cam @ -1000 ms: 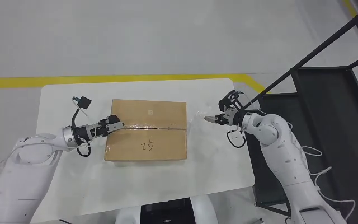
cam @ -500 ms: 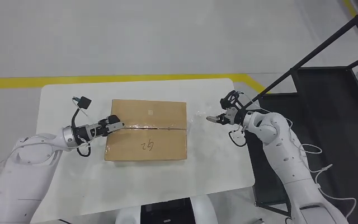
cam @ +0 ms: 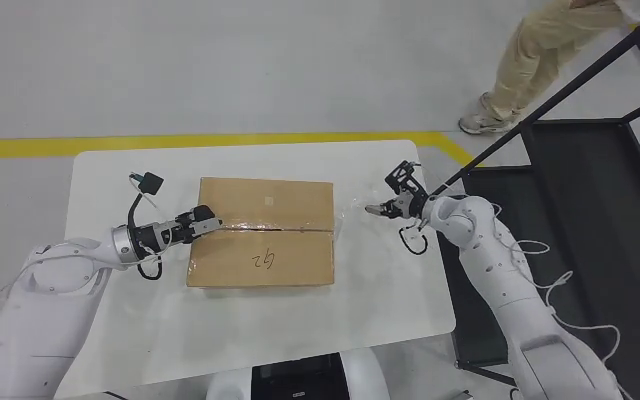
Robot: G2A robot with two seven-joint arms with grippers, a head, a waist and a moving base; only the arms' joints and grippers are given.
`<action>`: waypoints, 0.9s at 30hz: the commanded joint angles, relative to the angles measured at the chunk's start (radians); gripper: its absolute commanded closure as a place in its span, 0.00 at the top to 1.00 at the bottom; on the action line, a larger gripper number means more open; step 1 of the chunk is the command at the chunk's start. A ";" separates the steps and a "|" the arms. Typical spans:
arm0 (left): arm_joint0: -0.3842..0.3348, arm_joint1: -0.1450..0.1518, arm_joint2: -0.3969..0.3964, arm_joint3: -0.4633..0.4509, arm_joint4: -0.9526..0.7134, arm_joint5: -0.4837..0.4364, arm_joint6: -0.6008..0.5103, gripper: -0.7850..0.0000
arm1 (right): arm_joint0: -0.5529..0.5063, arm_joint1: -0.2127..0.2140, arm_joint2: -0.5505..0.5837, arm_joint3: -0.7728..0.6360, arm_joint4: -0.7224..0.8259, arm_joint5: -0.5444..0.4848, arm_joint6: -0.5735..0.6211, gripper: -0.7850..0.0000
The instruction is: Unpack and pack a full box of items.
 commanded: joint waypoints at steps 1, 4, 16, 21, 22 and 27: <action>0.000 0.000 0.000 0.000 0.000 0.000 0.000 1.00 | 0.059 -0.012 -0.038 0.096 -0.016 0.006 -0.032 1.00; 0.000 0.000 0.000 0.000 0.000 0.000 0.000 1.00 | 0.125 -0.030 -0.076 0.209 -0.010 0.013 -0.081 0.91; 0.000 0.000 0.000 0.000 0.000 0.000 0.000 1.00 | 0.270 -0.092 -0.188 0.461 0.002 0.044 -0.132 0.66; 0.000 0.000 0.000 0.000 0.000 0.000 0.000 1.00 | 0.295 -0.106 -0.216 0.499 -0.025 0.074 -0.153 0.62; 0.000 0.000 0.000 0.000 0.000 0.000 0.000 1.00 | 0.298 -0.108 -0.221 0.505 -0.030 0.079 -0.158 0.63; 0.000 0.000 0.000 0.000 0.000 0.000 0.000 1.00 | 0.312 -0.117 -0.238 0.532 -0.045 0.097 -0.170 0.60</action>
